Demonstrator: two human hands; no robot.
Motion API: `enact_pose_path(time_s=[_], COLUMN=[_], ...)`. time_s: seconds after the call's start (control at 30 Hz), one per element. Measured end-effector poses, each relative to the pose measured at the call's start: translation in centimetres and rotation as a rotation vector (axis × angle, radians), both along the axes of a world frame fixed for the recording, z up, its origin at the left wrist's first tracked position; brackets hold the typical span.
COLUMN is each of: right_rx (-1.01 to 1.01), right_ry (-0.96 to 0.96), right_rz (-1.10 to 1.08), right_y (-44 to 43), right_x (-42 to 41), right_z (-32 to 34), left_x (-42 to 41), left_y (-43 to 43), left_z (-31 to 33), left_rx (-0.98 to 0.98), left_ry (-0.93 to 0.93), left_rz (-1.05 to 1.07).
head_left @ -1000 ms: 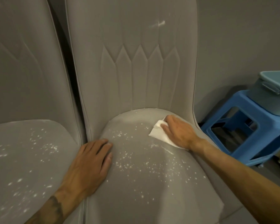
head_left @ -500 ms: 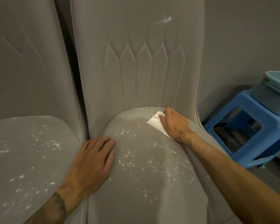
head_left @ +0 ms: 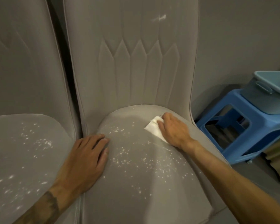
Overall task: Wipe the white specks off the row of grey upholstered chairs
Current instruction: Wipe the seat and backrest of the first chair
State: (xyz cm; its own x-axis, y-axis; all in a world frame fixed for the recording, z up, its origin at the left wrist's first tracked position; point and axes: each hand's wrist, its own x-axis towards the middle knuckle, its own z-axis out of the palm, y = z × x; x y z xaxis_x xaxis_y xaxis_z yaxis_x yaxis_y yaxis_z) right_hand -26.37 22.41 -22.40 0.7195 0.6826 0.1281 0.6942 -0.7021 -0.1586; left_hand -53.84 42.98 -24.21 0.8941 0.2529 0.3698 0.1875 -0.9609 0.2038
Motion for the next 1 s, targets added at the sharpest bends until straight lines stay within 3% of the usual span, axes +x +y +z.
enact_pose_path(time_s=[0.13,0.27,0.33,0.53,0.73,0.9,1.0], right_rx=[-0.048,-0.065,-0.034,-0.031,-0.011,-0.013,-0.040], right_ry=[0.041,-0.007,-0.055,0.030,0.017,0.026,0.058], right_rz=[0.186,-0.167,-0.229,0.093,-0.305,0.041,-0.204], right_y=[-3.3,-6.1,-5.4,-6.7,-9.3,-10.7,-13.2], right_x=[-0.8,1.9,0.4,-4.7,-2.1,-6.1,-3.4], right_z=[0.3,1.1,0.7,0.8,1.5,0.4,1.9], left_x=[0.1,0.1,0.2,0.2,0.2,0.3,0.2], left_y=[0.1,0.2,0.2,0.4,0.2,0.3,0.2], left_z=[-0.2,-0.3,-0.3,-0.6,-0.5,-0.6,-0.5], left_rx=[-0.002,-0.005,-0.006,0.009,0.022,0.022,0.021], left_ry=[-0.004,-0.003,-0.011,-0.025,-0.031,-0.024,-0.021], left_rz=[-0.006,-0.012,-0.010,-0.020,-0.021,-0.020,-0.017])
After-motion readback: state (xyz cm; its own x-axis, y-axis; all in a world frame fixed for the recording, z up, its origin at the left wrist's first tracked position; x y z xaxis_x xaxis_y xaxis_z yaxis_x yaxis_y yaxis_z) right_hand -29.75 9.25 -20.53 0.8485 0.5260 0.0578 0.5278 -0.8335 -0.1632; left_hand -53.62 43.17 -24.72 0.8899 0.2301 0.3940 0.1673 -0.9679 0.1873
